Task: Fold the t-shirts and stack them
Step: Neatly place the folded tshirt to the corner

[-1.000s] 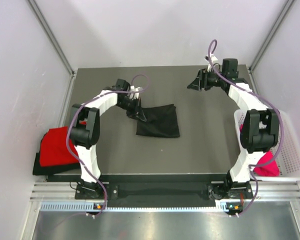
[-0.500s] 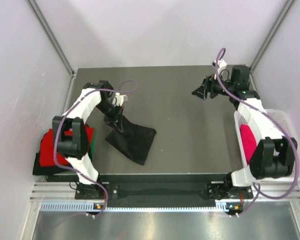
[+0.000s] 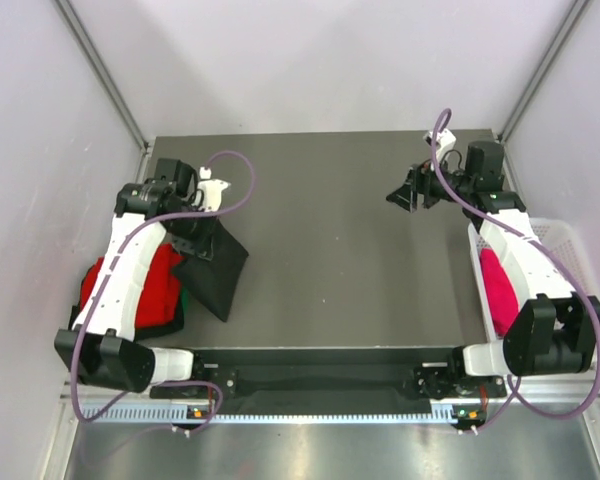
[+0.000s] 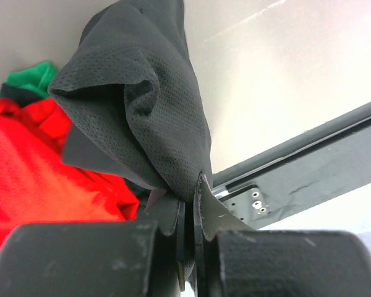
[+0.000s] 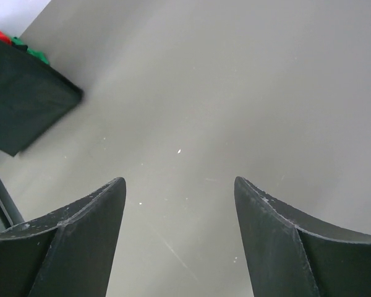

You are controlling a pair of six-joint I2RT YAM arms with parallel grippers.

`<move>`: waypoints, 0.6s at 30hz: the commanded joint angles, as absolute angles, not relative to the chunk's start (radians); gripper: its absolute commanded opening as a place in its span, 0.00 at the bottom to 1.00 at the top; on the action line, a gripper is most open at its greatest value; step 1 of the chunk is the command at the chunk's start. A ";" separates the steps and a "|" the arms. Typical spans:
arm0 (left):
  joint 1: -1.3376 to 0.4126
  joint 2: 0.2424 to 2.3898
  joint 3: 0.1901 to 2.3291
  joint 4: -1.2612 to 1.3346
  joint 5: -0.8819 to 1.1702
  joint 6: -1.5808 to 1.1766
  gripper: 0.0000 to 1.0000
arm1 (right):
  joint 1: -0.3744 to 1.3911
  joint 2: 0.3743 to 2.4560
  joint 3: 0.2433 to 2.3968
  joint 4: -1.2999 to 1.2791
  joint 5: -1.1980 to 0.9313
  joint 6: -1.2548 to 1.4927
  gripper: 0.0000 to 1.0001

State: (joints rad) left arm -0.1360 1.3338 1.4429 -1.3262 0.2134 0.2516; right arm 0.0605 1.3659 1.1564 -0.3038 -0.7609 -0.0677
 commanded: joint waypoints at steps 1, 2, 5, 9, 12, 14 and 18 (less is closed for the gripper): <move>-0.124 1.258 1.417 -1.480 0.170 0.285 0.00 | 0.057 1.322 1.144 -0.276 -0.776 -0.091 0.71; -0.123 1.231 1.410 -1.488 0.152 0.284 0.00 | 0.057 1.322 1.141 -0.273 -0.775 -0.091 0.72; -0.112 1.195 1.423 -1.508 0.124 0.281 0.00 | 0.054 1.316 1.131 -0.267 -0.773 -0.089 0.72; -0.107 1.119 1.445 -1.508 0.042 0.272 0.00 | 0.046 1.310 1.117 -0.256 -0.773 -0.086 0.72; -0.107 1.082 1.445 -1.508 -0.038 0.273 0.00 | 0.041 1.302 1.103 -0.239 -0.775 -0.078 0.73; -0.107 1.060 1.431 -1.509 -0.084 0.272 0.00 | 0.037 1.299 1.095 -0.236 -0.778 -0.075 0.73; -0.100 1.035 1.411 -1.506 -0.150 0.279 0.00 | 0.031 1.290 1.078 -0.226 -0.779 -0.072 0.73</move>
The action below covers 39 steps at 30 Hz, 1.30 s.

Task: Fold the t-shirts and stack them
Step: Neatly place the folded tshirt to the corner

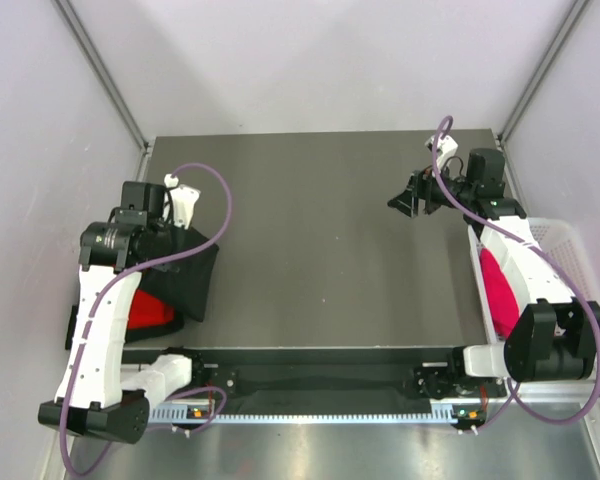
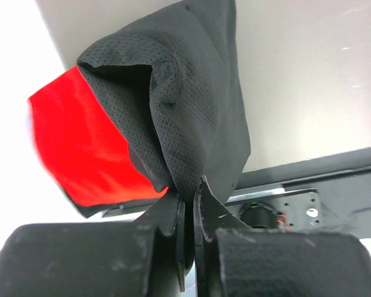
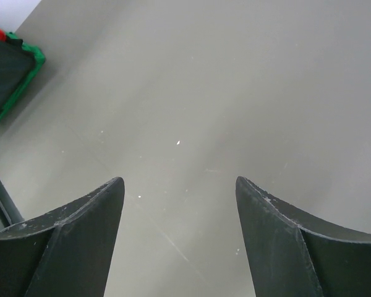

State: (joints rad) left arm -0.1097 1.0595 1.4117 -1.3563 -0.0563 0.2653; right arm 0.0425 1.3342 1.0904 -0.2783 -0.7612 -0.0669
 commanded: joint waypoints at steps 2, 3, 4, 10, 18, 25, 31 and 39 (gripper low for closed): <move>-0.098 1.034 1.419 -1.506 -0.184 0.290 0.00 | 0.026 1.285 1.068 -0.216 -0.779 -0.068 0.73; -0.098 1.034 1.425 -1.506 -0.195 0.290 0.00 | 0.025 1.284 1.063 -0.212 -0.781 -0.066 0.73; -0.097 1.037 1.433 -1.506 -0.207 0.294 0.00 | 0.023 1.281 1.060 -0.207 -0.781 -0.064 0.73; -0.087 1.061 1.506 -1.505 -0.319 0.316 0.00 | 0.015 1.289 1.046 -0.193 -0.787 -0.058 0.73; -0.080 1.062 1.493 -1.442 -0.491 0.345 0.00 | 0.011 1.298 1.037 -0.181 -0.790 -0.052 0.73; -0.077 1.025 1.390 -1.338 -0.615 0.400 0.00 | 0.008 1.302 1.026 -0.170 -0.792 -0.049 0.73; -0.066 1.003 1.280 -1.234 -0.661 0.446 0.00 | 0.009 1.301 1.017 -0.163 -0.792 -0.048 0.73; 0.021 1.012 1.183 -1.020 -0.681 0.557 0.00 | 0.008 1.298 1.003 -0.150 -0.796 -0.044 0.73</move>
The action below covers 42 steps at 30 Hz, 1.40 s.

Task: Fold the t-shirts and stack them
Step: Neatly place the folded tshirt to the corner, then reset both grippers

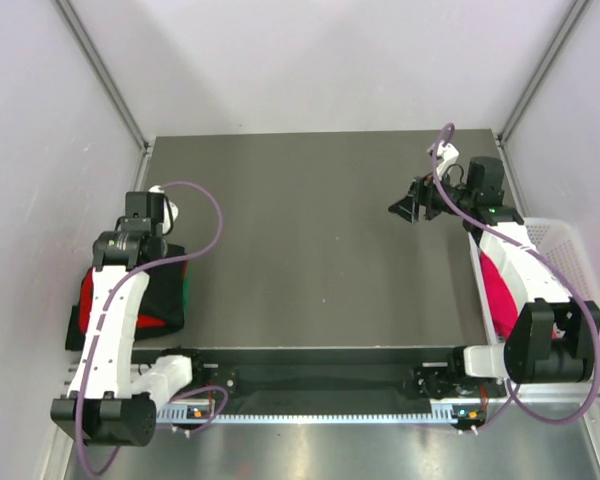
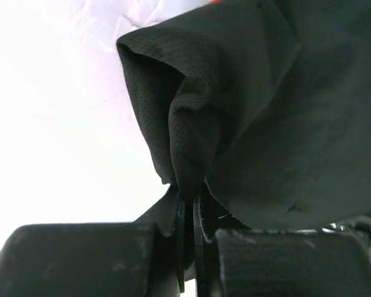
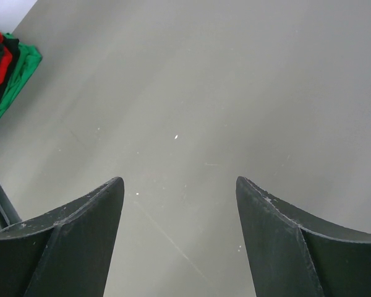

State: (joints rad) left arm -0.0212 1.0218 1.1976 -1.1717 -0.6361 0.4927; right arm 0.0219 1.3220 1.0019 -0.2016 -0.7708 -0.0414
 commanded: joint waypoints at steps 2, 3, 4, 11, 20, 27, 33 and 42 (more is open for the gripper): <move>0.064 1.014 1.158 -0.982 -0.677 0.584 0.00 | 0.008 1.296 0.997 -0.150 -0.796 -0.044 0.73; 0.080 1.015 1.154 -0.951 -0.670 0.604 0.00 | 0.008 1.295 0.996 -0.149 -0.798 -0.044 0.73; 0.110 1.019 1.143 -0.937 -0.649 0.613 0.00 | 0.009 1.296 0.993 -0.144 -0.796 -0.044 0.73; 0.216 1.043 1.080 -0.835 -0.601 0.672 0.00 | 0.008 1.310 0.996 -0.141 -0.798 -0.043 0.74; 0.252 1.118 1.066 -0.618 -0.664 0.652 0.32 | 0.008 1.304 0.982 -0.130 -0.802 -0.041 0.74; 0.247 1.173 1.312 -0.566 -0.651 0.557 0.99 | -0.028 1.289 0.968 -0.113 -0.805 -0.031 0.75; 0.244 1.169 1.462 -0.800 -0.265 0.350 0.99 | -0.034 1.227 0.928 -0.068 -0.778 -0.035 0.87; 0.219 1.247 1.414 -0.925 0.310 0.100 0.99 | -0.029 1.193 0.917 -0.123 -0.592 -0.005 1.00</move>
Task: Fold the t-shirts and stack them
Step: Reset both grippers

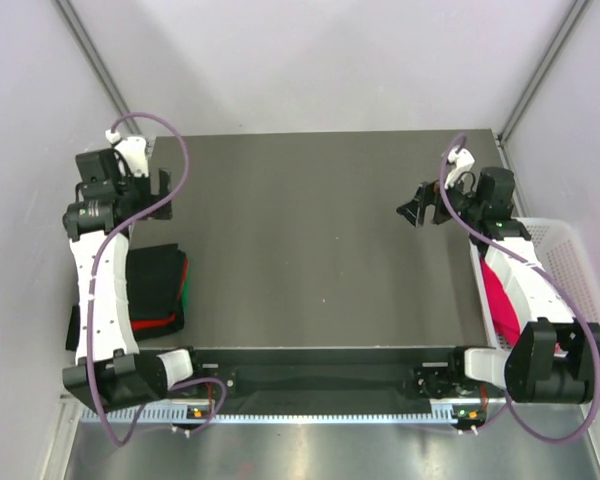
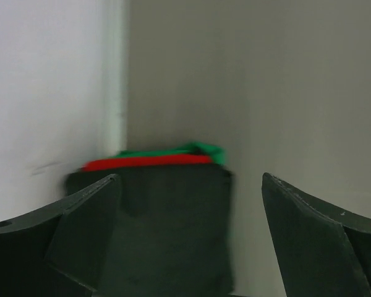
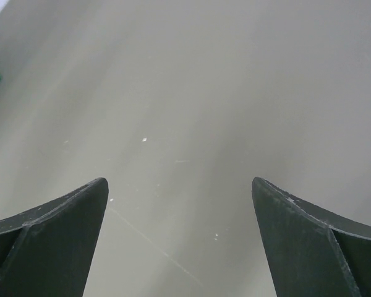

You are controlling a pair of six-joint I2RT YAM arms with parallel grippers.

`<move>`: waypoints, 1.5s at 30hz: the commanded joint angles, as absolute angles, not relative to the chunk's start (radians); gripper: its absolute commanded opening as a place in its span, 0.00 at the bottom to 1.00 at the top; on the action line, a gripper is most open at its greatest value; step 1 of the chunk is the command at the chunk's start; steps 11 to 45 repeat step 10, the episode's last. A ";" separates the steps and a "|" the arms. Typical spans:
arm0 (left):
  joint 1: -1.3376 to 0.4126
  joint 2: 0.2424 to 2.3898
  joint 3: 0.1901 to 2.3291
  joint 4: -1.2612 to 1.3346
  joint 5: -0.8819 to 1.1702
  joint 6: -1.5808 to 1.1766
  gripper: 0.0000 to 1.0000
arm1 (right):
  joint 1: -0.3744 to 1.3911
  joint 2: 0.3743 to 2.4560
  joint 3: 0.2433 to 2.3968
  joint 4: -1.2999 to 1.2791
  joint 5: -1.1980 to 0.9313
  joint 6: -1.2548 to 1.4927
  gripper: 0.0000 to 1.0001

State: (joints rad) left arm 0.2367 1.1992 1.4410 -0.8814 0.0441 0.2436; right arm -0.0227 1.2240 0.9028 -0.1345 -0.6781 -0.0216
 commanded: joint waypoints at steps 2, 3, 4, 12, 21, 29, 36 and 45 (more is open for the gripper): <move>0.170 1.270 1.399 -0.856 0.339 0.037 0.99 | -0.014 1.213 0.965 -0.170 -0.517 0.063 1.00; 0.154 1.290 1.385 -0.832 0.351 0.017 0.99 | -0.009 1.229 0.983 -0.219 -0.488 0.070 1.00; 0.117 1.296 1.378 -0.804 0.359 0.002 0.99 | -0.008 1.233 1.005 -0.233 -0.483 0.068 1.00; -0.029 1.397 1.410 -0.600 0.295 -0.040 0.99 | 0.052 1.236 1.041 -0.290 -0.453 -0.026 1.00; -0.029 1.397 1.410 -0.600 0.295 -0.040 0.99 | 0.052 1.236 1.041 -0.290 -0.453 -0.026 1.00; -0.029 1.397 1.410 -0.600 0.295 -0.040 0.99 | 0.052 1.236 1.041 -0.290 -0.453 -0.026 1.00; -0.029 1.397 1.410 -0.600 0.295 -0.040 0.99 | 0.052 1.236 1.041 -0.290 -0.453 -0.026 1.00; -0.029 1.397 1.410 -0.600 0.295 -0.040 0.99 | 0.052 1.236 1.041 -0.290 -0.453 -0.026 1.00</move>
